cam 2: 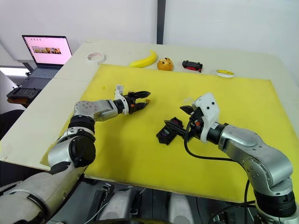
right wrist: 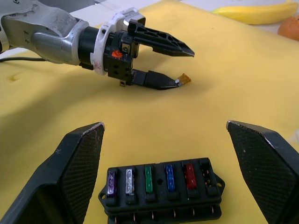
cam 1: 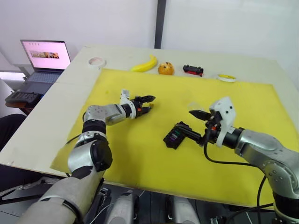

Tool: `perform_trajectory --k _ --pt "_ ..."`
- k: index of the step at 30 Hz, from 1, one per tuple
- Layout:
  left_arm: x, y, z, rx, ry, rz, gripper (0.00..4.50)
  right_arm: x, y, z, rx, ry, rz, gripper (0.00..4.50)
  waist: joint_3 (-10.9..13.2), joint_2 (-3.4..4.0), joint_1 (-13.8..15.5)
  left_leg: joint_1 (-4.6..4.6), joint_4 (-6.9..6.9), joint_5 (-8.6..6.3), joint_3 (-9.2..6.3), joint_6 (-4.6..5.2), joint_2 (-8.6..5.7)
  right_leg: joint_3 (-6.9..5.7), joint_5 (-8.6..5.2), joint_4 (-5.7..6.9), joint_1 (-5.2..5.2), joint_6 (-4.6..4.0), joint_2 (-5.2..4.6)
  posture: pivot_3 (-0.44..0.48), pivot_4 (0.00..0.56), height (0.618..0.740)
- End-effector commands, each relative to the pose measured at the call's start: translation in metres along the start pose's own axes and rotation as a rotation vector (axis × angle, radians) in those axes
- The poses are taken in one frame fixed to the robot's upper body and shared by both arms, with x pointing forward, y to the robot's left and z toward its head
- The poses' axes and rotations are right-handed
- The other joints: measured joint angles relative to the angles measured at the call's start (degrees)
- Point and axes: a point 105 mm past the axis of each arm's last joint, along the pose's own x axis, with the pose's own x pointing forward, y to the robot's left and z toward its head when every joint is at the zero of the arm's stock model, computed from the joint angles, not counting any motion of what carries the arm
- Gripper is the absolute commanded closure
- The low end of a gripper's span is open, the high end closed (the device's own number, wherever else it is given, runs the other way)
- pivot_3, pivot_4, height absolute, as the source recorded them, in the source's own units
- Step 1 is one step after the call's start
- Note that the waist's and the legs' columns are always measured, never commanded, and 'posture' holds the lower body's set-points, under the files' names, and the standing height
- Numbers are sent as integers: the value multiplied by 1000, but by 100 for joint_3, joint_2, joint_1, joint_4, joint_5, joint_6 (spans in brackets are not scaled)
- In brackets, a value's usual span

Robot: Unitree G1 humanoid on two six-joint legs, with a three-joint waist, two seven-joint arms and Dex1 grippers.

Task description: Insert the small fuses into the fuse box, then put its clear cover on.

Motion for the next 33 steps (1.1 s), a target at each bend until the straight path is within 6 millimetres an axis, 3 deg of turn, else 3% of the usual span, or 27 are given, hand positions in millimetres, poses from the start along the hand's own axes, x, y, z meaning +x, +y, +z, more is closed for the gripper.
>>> perform_trajectory --k 1,9,12,14,33 --pt "2 -6 5 8 -27 -14 1207 -2 3 9 -29 -42 -3 0 0 0 -1 0 0 0 0 0 0 0 0 0 0 0 0 0 150 740" --pt "6 -3 0 8 -17 -8 1207 -1 2 9 -30 -43 -4 0 0 0 2 1 0 0 -1 0 0 0 0 1 1 0 0 0 150 740" --pt "8 -3 -1 7 -18 -8 2039 -2 1 9 -31 -41 -5 0 0 0 0 1 0 1 -1 0 0 0 0 1 2 0 0 0 150 740" --pt "9 -2 -2 9 -12 -3 2978 -2 1 9 -32 -42 -6 0 0 0 -8 1 0 1 -1 0 0 0 0 1 1 0 0 0 150 740" --pt "13 2 -5 15 -14 18 2978 -3 1 9 -36 -40 -11 0 0 0 -1 1 0 0 -1 1 0 -1 0 0 0 0 1 0 150 740"
